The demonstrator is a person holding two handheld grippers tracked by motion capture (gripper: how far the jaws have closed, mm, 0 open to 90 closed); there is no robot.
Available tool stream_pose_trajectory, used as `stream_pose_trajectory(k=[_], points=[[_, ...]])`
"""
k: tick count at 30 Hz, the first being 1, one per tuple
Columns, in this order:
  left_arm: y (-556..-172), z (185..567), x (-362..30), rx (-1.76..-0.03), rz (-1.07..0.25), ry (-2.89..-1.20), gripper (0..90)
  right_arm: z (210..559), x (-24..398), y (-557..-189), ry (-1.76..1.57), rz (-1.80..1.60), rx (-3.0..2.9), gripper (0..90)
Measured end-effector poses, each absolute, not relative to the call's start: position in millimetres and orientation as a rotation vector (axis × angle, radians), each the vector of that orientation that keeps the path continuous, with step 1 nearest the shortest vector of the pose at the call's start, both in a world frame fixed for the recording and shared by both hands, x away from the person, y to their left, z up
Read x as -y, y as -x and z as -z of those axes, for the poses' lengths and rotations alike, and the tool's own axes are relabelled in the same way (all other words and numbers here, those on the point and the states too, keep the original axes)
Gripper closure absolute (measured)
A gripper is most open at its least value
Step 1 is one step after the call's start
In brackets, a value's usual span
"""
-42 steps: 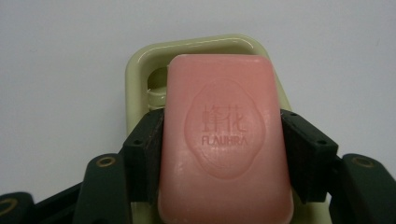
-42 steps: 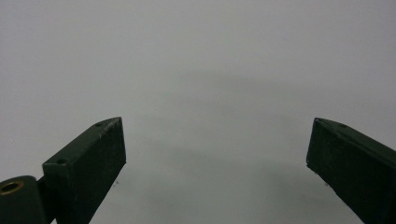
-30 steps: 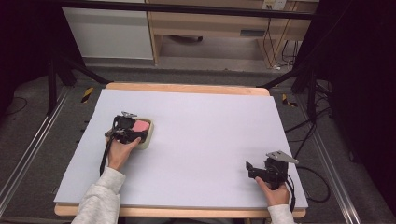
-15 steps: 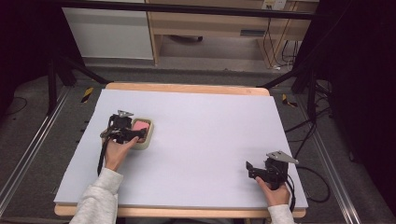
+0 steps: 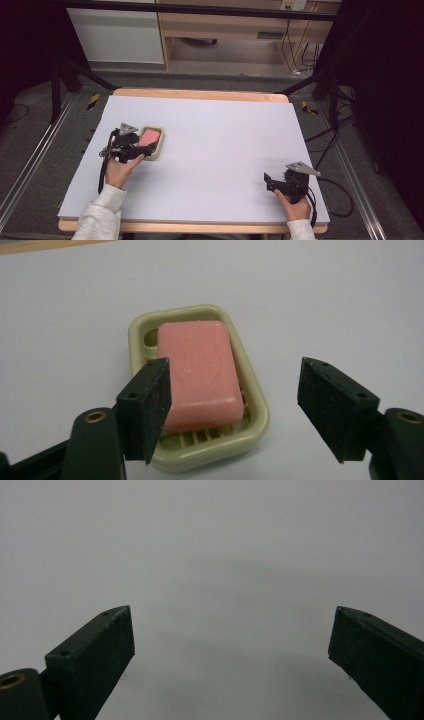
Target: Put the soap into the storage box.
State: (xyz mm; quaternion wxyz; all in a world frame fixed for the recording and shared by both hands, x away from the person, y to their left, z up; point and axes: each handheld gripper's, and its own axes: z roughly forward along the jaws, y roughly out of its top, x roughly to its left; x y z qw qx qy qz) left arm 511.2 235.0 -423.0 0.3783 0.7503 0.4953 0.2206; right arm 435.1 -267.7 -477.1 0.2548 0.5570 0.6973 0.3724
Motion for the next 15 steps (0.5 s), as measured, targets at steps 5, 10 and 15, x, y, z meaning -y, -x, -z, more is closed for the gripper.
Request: stream_pose_trajectory(k=[5,10,15], points=[[-495.1,425.9,-245.7,-1.254,-0.579,-1.88,28.3,477.3,268.1,-434.7,-1.517,-1.014,-1.889,4.8],[-479.1,432.2,-259.5,-1.258,-0.601,-1.837,28.1,476.9,267.9,-434.2,-1.514,-1.014,-1.893,4.7],[-466.7,441.9,-271.0,-1.274,-0.606,-1.837,26.3,476.8,268.5,-433.8,-1.515,-1.014,-1.89,4.5]])
